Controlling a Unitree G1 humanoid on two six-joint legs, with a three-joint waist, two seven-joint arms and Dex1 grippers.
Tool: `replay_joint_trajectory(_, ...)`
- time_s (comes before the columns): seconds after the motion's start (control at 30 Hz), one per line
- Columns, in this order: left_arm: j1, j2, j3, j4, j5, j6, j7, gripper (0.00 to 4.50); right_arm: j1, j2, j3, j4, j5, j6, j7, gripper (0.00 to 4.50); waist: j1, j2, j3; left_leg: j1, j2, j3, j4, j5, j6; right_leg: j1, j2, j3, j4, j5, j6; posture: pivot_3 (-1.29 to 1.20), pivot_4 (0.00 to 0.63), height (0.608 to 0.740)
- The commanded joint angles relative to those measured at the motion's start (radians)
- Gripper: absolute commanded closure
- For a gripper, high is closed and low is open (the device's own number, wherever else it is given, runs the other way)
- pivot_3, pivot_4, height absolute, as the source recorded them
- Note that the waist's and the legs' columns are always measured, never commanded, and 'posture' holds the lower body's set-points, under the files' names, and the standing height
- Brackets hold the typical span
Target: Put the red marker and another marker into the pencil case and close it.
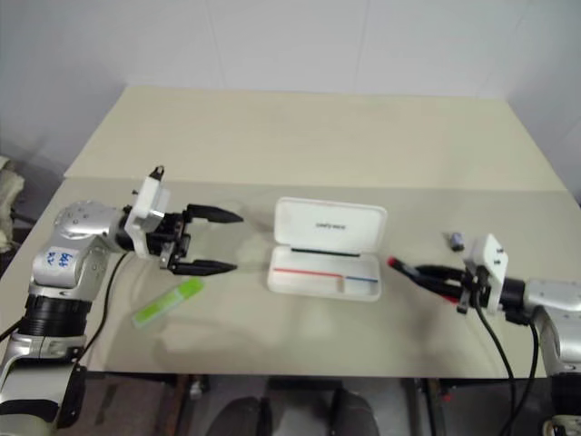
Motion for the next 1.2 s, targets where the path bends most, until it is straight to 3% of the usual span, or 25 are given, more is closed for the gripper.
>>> replay_joint_trajectory(0.03, 0.020, 0.014, 0.011, 0.006, 0.012, -0.038, 0.008, 0.00, -0.059, 0.018, 0.035, -0.145, 0.057, 0.073, -0.026, 3.95, 0.000, 0.000, 0.000, 0.000, 0.000, 0.000, 0.000, 0.000, 0.000, 0.000, 0.000, 0.000, 0.000, 0.000, 0.000, 0.00, 0.150, 0.740)
replay_joint_trajectory(0.23, 0.042, 0.014, 0.008, 0.008, 0.017, -0.046, 0.027, 0.00, -0.169, 0.102, 0.174, -0.207, 0.039, 0.132, -0.054, 3.95, 0.005, 0.000, 0.000, -0.001, -0.001, -0.001, 0.000, 0.000, 0.000, 0.000, 0.000, -0.001, 0.000, 0.000, 0.000, 0.00, 0.150, 0.740)
replay_joint_trajectory(0.5, 0.065, 0.004, -0.001, -0.020, 0.017, -0.041, 0.073, 0.00, -0.332, 0.259, 0.371, 0.042, -0.156, -0.065, -0.037, 3.95, -0.002, 0.000, 0.000, -0.001, -0.001, -0.001, -0.001, 0.000, 0.000, -0.002, 0.000, -0.001, 0.001, 0.000, 0.000, 0.00, 0.150, 0.740)
replay_joint_trajectory(0.83, 0.121, 0.007, 0.010, -0.088, 0.000, -0.022, 0.120, 0.00, -0.392, 0.295, 0.409, 0.174, -0.245, -0.212, -0.018, 3.95, -0.002, 0.000, 0.000, -0.002, -0.001, -0.001, -0.001, 0.000, 0.000, -0.002, 0.000, -0.001, 0.001, 0.000, 0.000, 0.00, 0.150, 0.740)
replay_joint_trajectory(0.87, 0.125, 0.006, 0.010, -0.093, -0.001, -0.020, 0.124, 0.00, -0.394, 0.295, 0.409, 0.173, -0.247, -0.229, -0.016, 3.22, -0.002, 0.000, 0.000, -0.002, -0.001, -0.001, -0.001, 0.000, 0.000, -0.002, -0.001, -0.001, 0.001, 0.000, 0.000, 0.00, 0.150, 0.740)
replay_joint_trajectory(1.13, 0.134, 0.003, 0.006, -0.107, -0.006, -0.016, 0.136, 0.00, -0.402, 0.312, 0.385, 0.093, -0.192, -0.193, -0.017, 0.28, -0.010, 0.000, 0.000, -0.001, -0.001, -0.001, -0.001, 0.000, 0.000, -0.002, 0.000, -0.001, 0.001, 0.000, 0.000, 0.00, 0.150, 0.740)
replay_joint_trajectory(1.2, 0.136, 0.002, 0.005, -0.110, -0.007, -0.014, 0.137, 0.00, -0.391, 0.319, 0.367, 0.029, -0.133, -0.134, -0.017, 0.04, -0.011, 0.000, 0.000, -0.001, -0.001, -0.001, -0.001, 0.000, 0.000, -0.002, 0.000, -0.001, 0.001, 0.000, 0.000, 0.00, 0.150, 0.740)
